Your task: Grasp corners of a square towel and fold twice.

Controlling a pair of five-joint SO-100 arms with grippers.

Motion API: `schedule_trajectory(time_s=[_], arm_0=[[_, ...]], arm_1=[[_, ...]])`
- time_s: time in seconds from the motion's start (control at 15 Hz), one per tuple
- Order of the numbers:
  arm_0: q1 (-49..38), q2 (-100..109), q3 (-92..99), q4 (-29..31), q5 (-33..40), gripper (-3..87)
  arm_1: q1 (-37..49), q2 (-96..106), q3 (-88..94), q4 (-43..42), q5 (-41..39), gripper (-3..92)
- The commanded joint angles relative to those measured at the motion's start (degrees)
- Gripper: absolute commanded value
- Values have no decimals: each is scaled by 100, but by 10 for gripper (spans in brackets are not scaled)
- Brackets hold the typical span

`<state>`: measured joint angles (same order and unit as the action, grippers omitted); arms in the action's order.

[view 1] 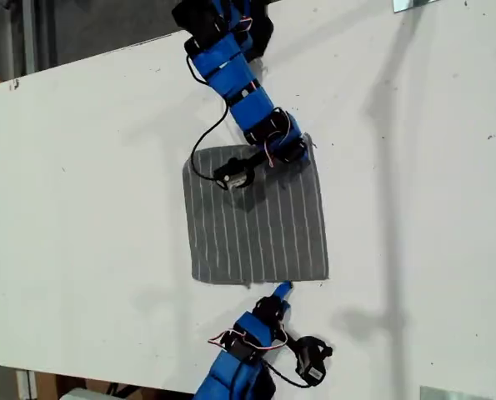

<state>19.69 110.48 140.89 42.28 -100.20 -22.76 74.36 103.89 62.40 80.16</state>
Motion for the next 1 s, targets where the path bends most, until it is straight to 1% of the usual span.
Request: schedule_trajectory(time_s=[0.0,0.07,0.13,0.2,0.27,0.33,0.47,0.6,0.8,0.93], arm_0=[[123,-606,-1362,694,0,220],[176,-1107,-2391,1433,149,213],[185,-1784,-3691,2294,325,220],[132,-2540,-4975,3041,650,234],[26,-3226,-5977,3489,967,241],[-26,-3727,-6557,3524,1187,244],[-18,-4474,-7172,3507,1248,251],[53,-4711,-7137,3357,1072,255],[246,-4649,-7058,3577,800,258],[387,-4649,-6882,3472,624,259]], arm_1=[[-53,0,-378,422,35,-2],[-35,9,-457,536,9,-2],[-18,0,-457,554,0,-2],[-26,-18,-457,545,0,-2],[-70,-26,-457,519,0,-2],[-123,-26,-448,510,44,-2],[-229,0,-448,492,97,-2],[-299,70,-457,492,114,-2],[-308,70,-448,501,114,-2],[-316,-62,-563,369,53,-2]])
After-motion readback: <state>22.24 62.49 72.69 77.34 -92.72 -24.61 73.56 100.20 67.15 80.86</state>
